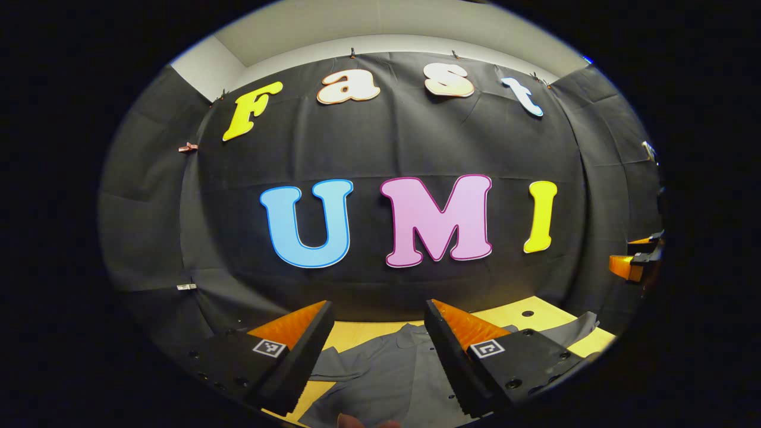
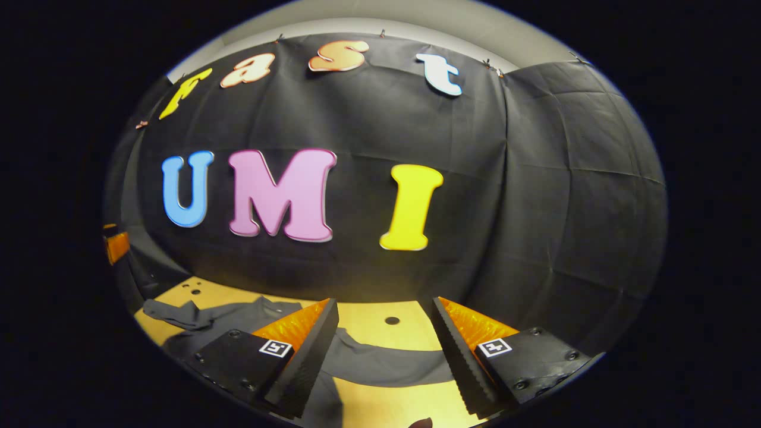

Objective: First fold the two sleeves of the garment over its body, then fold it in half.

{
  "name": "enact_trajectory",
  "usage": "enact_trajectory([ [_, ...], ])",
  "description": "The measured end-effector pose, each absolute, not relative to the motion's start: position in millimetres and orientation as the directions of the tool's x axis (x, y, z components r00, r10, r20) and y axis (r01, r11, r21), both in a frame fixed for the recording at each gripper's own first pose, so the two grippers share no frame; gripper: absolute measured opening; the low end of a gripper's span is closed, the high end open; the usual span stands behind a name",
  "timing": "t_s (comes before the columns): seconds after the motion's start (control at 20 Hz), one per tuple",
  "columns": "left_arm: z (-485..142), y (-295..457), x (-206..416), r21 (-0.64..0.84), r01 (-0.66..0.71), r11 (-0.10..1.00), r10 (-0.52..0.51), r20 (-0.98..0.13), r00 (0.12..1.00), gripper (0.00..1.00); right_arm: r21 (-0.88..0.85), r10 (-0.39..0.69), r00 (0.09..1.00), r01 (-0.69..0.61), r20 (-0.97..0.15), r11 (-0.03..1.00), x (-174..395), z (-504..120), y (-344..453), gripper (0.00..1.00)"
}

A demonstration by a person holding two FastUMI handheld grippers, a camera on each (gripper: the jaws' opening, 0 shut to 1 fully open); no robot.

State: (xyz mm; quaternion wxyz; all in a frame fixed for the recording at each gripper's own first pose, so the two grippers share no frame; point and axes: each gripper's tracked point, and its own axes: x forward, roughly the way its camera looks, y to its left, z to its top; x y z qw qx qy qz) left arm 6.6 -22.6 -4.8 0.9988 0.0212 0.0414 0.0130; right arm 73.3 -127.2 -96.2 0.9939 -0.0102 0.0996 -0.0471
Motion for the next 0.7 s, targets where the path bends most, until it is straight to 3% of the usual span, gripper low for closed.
enact_trajectory([
  [0.7, -30, -64, 21, 0.062, -0.163, 0.985, 0.173, -0.207, 0.963, 0.96, -0.019, -0.14, 0.819, 0.156, -0.557, 0.988, 144, -339, -260, 0.98],
])
